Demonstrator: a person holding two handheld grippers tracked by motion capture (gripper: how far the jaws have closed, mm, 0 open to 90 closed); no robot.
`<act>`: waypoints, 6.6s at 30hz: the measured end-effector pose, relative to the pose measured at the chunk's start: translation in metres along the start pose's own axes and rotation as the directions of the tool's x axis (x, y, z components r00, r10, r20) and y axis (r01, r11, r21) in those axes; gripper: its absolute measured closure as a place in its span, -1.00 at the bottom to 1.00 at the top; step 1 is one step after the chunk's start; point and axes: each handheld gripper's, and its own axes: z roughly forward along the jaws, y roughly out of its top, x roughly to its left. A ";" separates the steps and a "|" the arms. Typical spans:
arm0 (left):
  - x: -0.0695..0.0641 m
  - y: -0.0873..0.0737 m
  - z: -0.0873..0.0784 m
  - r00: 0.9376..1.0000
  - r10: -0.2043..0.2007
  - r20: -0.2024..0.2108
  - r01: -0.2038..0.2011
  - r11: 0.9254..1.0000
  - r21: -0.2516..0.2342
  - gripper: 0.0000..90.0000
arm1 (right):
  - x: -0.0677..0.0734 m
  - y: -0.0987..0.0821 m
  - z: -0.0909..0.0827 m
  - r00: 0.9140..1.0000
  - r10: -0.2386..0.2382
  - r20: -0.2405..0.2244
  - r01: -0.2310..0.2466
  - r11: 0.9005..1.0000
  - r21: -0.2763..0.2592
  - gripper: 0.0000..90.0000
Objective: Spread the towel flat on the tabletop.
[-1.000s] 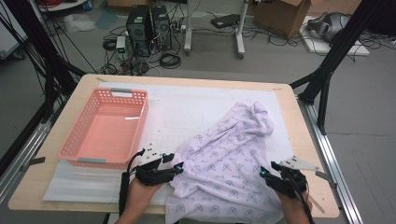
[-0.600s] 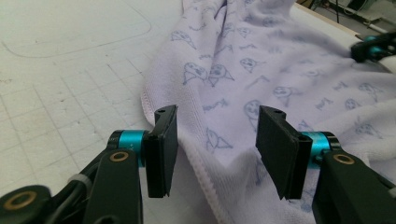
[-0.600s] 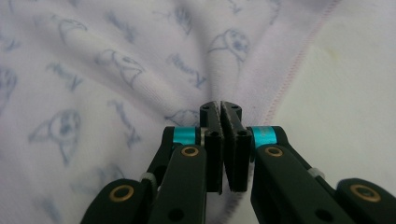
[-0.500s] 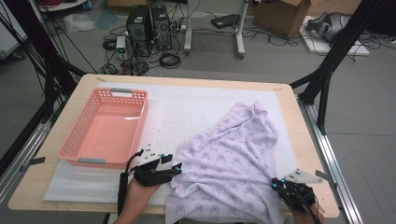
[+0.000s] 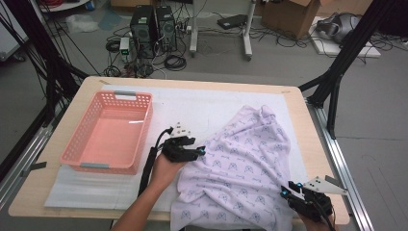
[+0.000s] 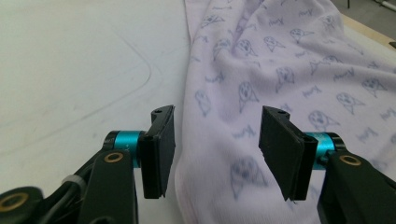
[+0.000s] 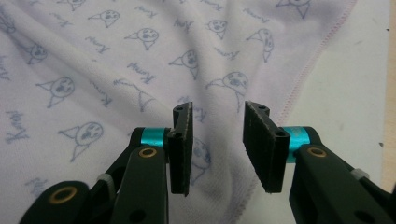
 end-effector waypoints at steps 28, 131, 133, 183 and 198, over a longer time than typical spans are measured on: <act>-0.017 -0.022 0.006 0.998 0.028 -0.053 -0.019 0.988 0.155 0.86 | 0.002 0.000 0.008 0.999 0.033 -0.033 -0.033 0.999 0.007 0.34; 0.022 -0.034 -0.007 0.986 -0.149 -0.077 0.146 0.988 -0.043 0.12 | -0.033 0.096 0.081 0.996 -0.031 -0.082 0.033 0.999 0.025 0.62; 0.023 -0.031 0.000 0.985 -0.151 -0.086 0.150 0.988 -0.023 0.11 | -0.037 0.104 0.097 0.997 -0.024 -0.077 0.028 0.998 0.052 0.61; 0.026 -0.010 0.030 0.984 -0.139 -0.108 0.150 0.984 0.098 0.95 | -0.062 0.113 0.127 0.998 0.014 -0.067 -0.005 0.991 0.135 0.48; 0.046 -0.011 -0.006 0.968 -0.155 -0.200 0.159 0.987 0.006 0.97 | -0.043 0.126 0.148 0.986 0.009 -0.165 0.004 0.997 0.078 0.28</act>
